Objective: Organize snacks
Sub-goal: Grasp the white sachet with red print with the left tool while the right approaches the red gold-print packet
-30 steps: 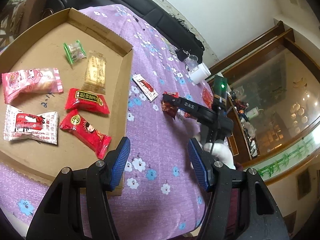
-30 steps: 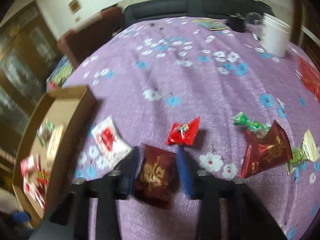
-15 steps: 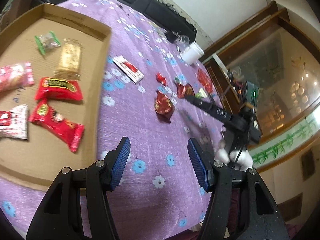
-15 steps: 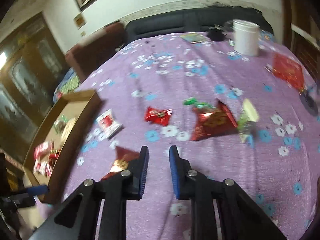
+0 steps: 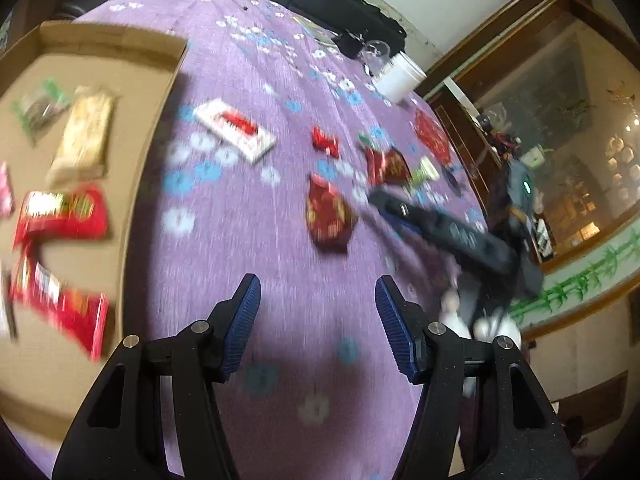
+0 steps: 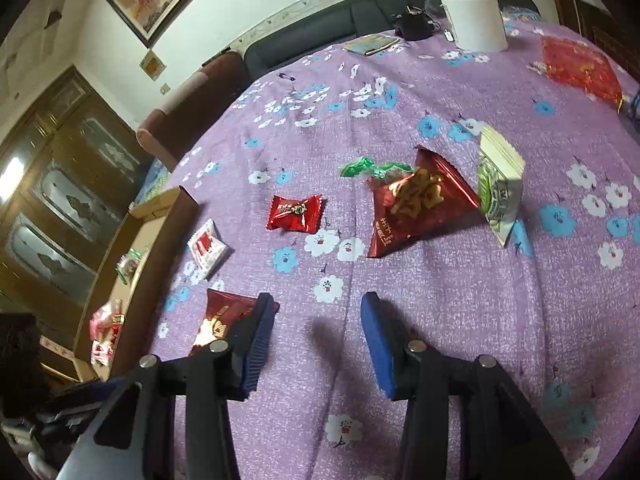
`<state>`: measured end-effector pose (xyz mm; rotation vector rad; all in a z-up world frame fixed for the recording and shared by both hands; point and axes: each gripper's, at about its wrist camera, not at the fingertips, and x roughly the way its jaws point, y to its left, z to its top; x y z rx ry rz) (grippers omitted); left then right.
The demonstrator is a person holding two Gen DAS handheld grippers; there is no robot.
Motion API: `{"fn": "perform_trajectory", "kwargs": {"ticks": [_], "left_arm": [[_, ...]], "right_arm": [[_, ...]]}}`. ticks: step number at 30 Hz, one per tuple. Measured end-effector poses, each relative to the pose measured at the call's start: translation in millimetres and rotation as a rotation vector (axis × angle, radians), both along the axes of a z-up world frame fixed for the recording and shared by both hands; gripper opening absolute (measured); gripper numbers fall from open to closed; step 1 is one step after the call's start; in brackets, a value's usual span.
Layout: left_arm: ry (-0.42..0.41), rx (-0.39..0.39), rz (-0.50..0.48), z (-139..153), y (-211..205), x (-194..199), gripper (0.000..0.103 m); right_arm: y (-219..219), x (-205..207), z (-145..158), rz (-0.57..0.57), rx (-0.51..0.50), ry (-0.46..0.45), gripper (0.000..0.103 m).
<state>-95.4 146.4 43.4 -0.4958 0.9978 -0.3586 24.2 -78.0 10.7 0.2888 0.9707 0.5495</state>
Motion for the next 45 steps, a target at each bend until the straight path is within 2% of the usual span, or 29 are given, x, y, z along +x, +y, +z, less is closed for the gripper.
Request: {"fn": "perform_trajectory", "kwargs": {"ticks": [4, 7, 11, 15, 17, 21, 22, 23, 26, 31, 33, 36, 40, 43, 45], "left_arm": [[-0.031, 0.04, 0.061, 7.8, -0.3, 50.1, 0.06], [-0.01, 0.14, 0.083, -0.3, -4.8, 87.9, 0.06], [-0.012, 0.272, 0.132, -10.3, -6.8, 114.1, 0.06], [-0.009, 0.309, 0.157, -19.5, -8.9, 125.5, 0.06], [-0.01, 0.345, 0.148, -22.7, -16.1, 132.0, 0.062], [-0.059, 0.532, 0.062, -30.5, -41.8, 132.2, 0.065], [-0.069, 0.558, 0.035, -31.7, -47.1, 132.1, 0.065], [-0.075, 0.571, 0.022, -31.7, -48.2, 128.8, 0.057], [-0.068, 0.561, -0.016, -28.8, -45.5, 120.4, 0.045], [-0.049, 0.531, -0.049, -28.3, -37.3, 98.0, 0.041], [-0.045, 0.525, -0.063, -27.3, -37.4, 88.7, 0.041], [-0.039, 0.422, -0.086, -22.0, -34.9, 78.6, 0.041], [-0.083, 0.337, -0.06, -5.4, -33.4, 76.1, 0.042], [-0.062, 0.315, -0.035, -5.4, -33.9, 91.0, 0.051], [-0.049, 0.315, -0.02, -11.0, -34.4, 104.5, 0.053]], "right_arm": [[-1.7, -0.9, 0.4, -0.01, 0.008, 0.002, 0.053], [-2.5, -1.6, 0.1, -0.015, 0.009, -0.001, 0.053], [-1.6, -2.0, 0.3, -0.019, 0.007, -0.002, 0.053], [-0.4, -1.8, 0.6, -0.014, 0.014, 0.002, 0.058], [0.6, -1.8, 0.9, -0.011, 0.014, 0.003, 0.058], [1.4, -1.1, 1.2, -0.011, 0.015, 0.007, 0.059], [1.4, -1.0, 1.1, -0.011, 0.016, 0.008, 0.059], [1.3, -1.2, 1.3, -0.011, 0.016, 0.009, 0.059], [1.3, -1.6, 1.3, -0.011, 0.016, 0.008, 0.059], [1.5, -1.8, 1.2, -0.01, 0.012, 0.006, 0.06], [2.2, -2.5, 1.4, -0.007, 0.008, 0.002, 0.062], [4.3, -4.6, 1.7, -0.001, -0.001, -0.006, 0.065], [6.4, -5.3, 1.7, 0.007, -0.009, -0.012, 0.068], [6.8, -6.7, 1.6, 0.008, -0.007, -0.013, 0.068], [7.0, -6.8, 1.6, 0.009, -0.008, -0.014, 0.069]]}}
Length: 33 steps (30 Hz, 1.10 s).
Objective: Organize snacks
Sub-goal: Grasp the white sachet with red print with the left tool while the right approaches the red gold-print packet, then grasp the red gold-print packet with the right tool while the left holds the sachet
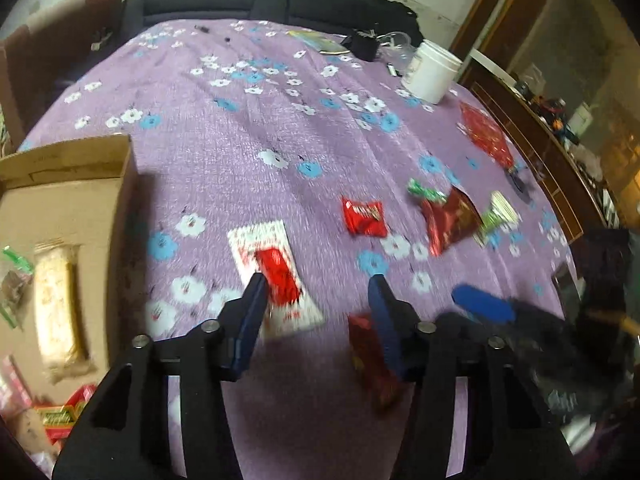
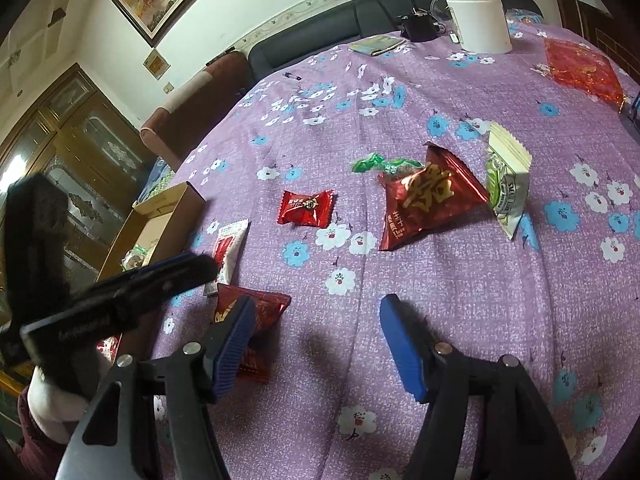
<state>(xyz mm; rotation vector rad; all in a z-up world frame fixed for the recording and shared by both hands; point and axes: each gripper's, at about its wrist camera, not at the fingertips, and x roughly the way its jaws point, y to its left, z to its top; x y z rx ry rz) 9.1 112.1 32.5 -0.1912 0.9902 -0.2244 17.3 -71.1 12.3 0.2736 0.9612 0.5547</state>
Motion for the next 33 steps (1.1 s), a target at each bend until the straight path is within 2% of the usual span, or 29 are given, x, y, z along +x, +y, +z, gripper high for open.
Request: {"fn": "perform_trajectory", "kwargs": {"ticks": [2, 3, 4, 5, 6, 7, 8, 12, 14, 15, 16, 19, 23, 27, 30, 33], "left_arm": [[0.002, 0.078, 0.02, -10.2, -5.7, 14.7, 0.053], [-0.006, 0.144, 0.014, -13.9, -11.0, 17.9, 0.053], [-0.032, 0.243, -0.002, -16.9, -19.4, 18.0, 0.053], [-0.062, 0.295, -0.021, -17.9, -26.2, 15.1, 0.052], [-0.065, 0.304, -0.042, -18.1, -29.4, 11.8, 0.048], [-0.058, 0.292, -0.059, -18.3, -28.4, 10.1, 0.037], [-0.045, 0.284, -0.078, -17.6, -29.3, 7.1, 0.034], [-0.029, 0.276, -0.104, -17.5, -23.5, -12.3, 0.034], [-0.012, 0.221, -0.099, -16.8, -14.7, -27.4, 0.034], [-0.008, 0.183, -0.099, -15.1, -10.1, -35.3, 0.033], [-0.008, 0.162, -0.095, -13.7, -9.0, -41.1, 0.033], [0.001, 0.094, -0.071, -13.3, -3.2, -57.1, 0.034], [-0.007, 0.05, -0.05, -15.9, 0.8, -68.7, 0.034], [-0.025, 0.05, -0.039, -16.7, -1.1, -73.1, 0.037], [-0.051, 0.063, -0.06, -17.8, -6.6, -75.7, 0.049], [-0.063, 0.068, -0.072, -18.4, -7.4, -75.8, 0.052]], "right_arm": [[0.7, -0.2, 0.1, 0.003, -0.002, -0.001, 0.07], [1.2, -0.3, 0.2, 0.004, -0.003, -0.003, 0.07], [1.3, -0.4, 0.1, 0.006, -0.005, -0.003, 0.07], [1.8, -0.4, 0.3, 0.006, -0.005, -0.003, 0.07], [1.7, -0.2, 0.2, 0.007, -0.004, -0.002, 0.07], [1.6, -0.2, 0.4, 0.007, -0.003, -0.001, 0.07], [1.2, -0.2, 0.7, 0.007, 0.0, 0.0, 0.07], [0.7, -0.2, 1.2, 0.006, 0.004, 0.003, 0.07], [0.2, -0.1, 1.5, 0.005, 0.008, 0.005, 0.072], [0.1, -0.3, 1.7, 0.006, 0.014, 0.007, 0.075], [-0.3, -0.5, 2.0, 0.011, 0.029, 0.012, 0.079], [3.0, -2.2, 1.5, 0.055, 0.085, 0.036, 0.082], [16.9, -8.6, 2.5, 0.094, 0.024, 0.001, 0.083], [29.1, -15.7, 2.6, 0.139, -0.032, -0.032, 0.083], [38.7, -20.5, 2.1, 0.179, -0.068, -0.054, 0.084], [44.4, -25.0, 2.0, 0.191, -0.102, -0.083, 0.084]]}}
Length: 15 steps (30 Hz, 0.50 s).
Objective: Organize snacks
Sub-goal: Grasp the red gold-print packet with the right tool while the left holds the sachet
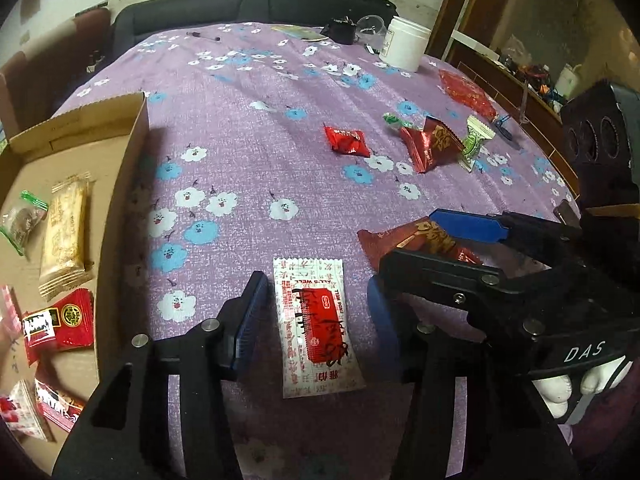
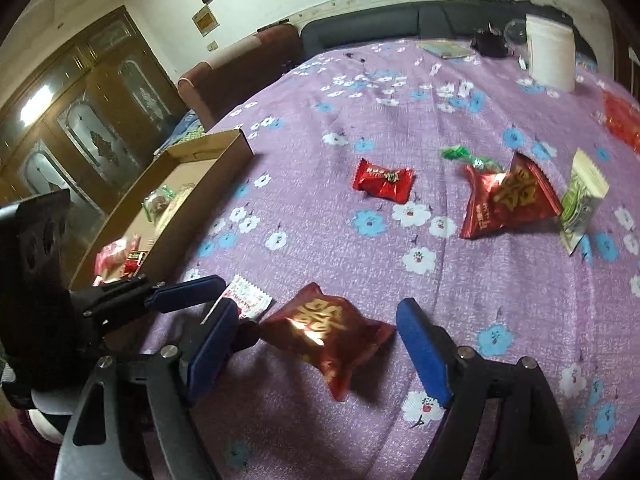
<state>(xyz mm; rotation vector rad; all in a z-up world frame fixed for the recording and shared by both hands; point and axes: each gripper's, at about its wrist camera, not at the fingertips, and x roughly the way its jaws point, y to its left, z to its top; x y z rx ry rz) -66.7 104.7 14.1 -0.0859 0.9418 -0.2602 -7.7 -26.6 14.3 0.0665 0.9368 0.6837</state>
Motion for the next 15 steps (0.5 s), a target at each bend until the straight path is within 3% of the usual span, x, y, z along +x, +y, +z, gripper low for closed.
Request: {"fn": "perform_trajectory", "kwargs": {"ticks": [3, 6, 7, 8, 12, 15], "left_arm": [[0.002, -0.024, 0.002, -0.2, 3.8, 0.8, 0.052], [-0.011, 0.102, 0.0, -0.7, -12.5, -0.7, 0.045], [-0.02, 0.147, -0.009, -0.5, -19.8, -2.2, 0.035], [-0.024, 0.16, -0.022, -0.8, -22.9, -3.6, 0.035], [-0.012, 0.105, -0.006, -0.3, -11.3, -8.1, 0.035], [-0.006, -0.015, 0.017, 2.8, 8.0, -18.0, 0.035]], "right_arm": [[-3.3, 2.4, -1.3, -0.002, 0.018, 0.014, 0.084], [0.6, -0.4, -1.0, 0.005, -0.01, -0.005, 0.084], [2.7, -2.0, -1.2, 0.009, -0.029, -0.017, 0.083], [5.1, -4.1, -1.3, 0.009, -0.051, -0.03, 0.081], [4.0, -7.2, -1.5, -0.014, -0.082, -0.052, 0.073], [-0.1, -7.4, -0.1, -0.06, -0.11, -0.079, 0.066]]}}
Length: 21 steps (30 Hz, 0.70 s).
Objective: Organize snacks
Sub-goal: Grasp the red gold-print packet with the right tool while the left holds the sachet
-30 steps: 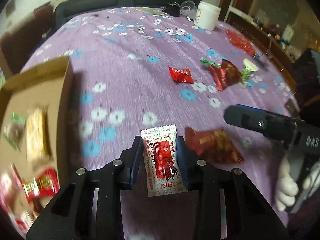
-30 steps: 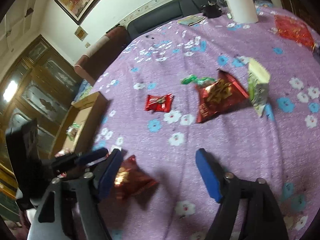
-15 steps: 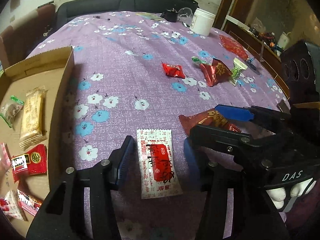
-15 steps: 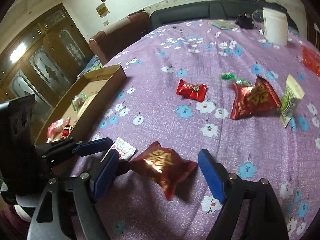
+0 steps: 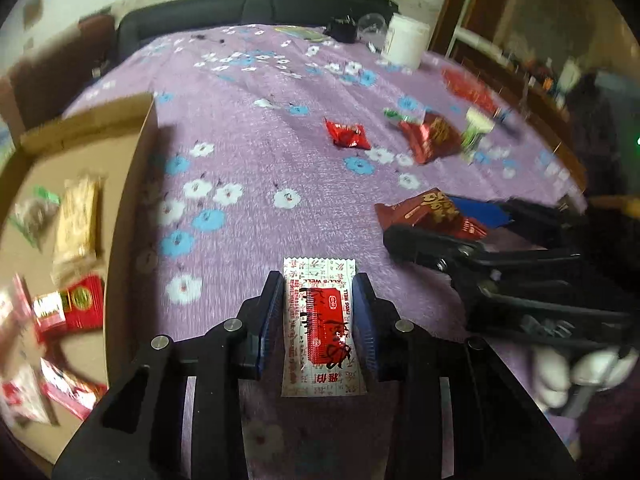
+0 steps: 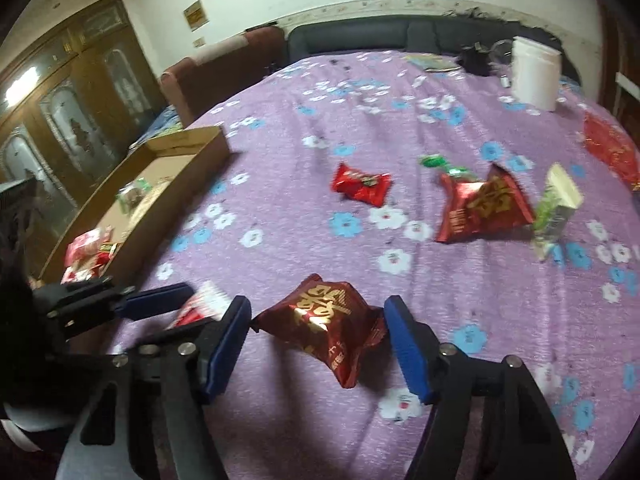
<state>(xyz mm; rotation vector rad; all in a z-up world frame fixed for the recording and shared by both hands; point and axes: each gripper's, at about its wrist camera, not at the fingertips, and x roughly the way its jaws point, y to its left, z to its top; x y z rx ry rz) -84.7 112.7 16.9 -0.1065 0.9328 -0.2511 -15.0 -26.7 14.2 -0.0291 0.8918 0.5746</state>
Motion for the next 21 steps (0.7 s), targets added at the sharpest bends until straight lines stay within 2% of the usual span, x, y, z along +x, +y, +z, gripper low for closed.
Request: {"fn": "perform_trajectory", "kwargs": {"ticks": [1, 5, 14, 19, 21], "left_arm": [[-0.002, -0.032, 0.011, 2.0, 7.0, -4.9, 0.035], [-0.031, -0.121, 0.032, 12.8, 31.8, -24.6, 0.035], [-0.084, -0.22, 0.02, 30.5, 60.4, -55.7, 0.035], [-0.133, -0.288, 0.05, 49.8, 89.8, -62.6, 0.035], [-0.15, -0.288, 0.071, 56.3, 102.0, -63.2, 0.035]], "right_arm": [[-0.2, -0.8, 0.3, -0.007, -0.006, -0.007, 0.062], [-5.2, -2.0, 3.0, -0.044, -0.006, -0.03, 0.061], [-19.8, -8.7, 5.2, -0.127, -0.003, -0.024, 0.06], [-20.3, -20.1, 13.1, -0.106, 0.047, 0.009, 0.06], [-15.0, -23.1, 20.3, -0.089, 0.059, 0.009, 0.06]]}}
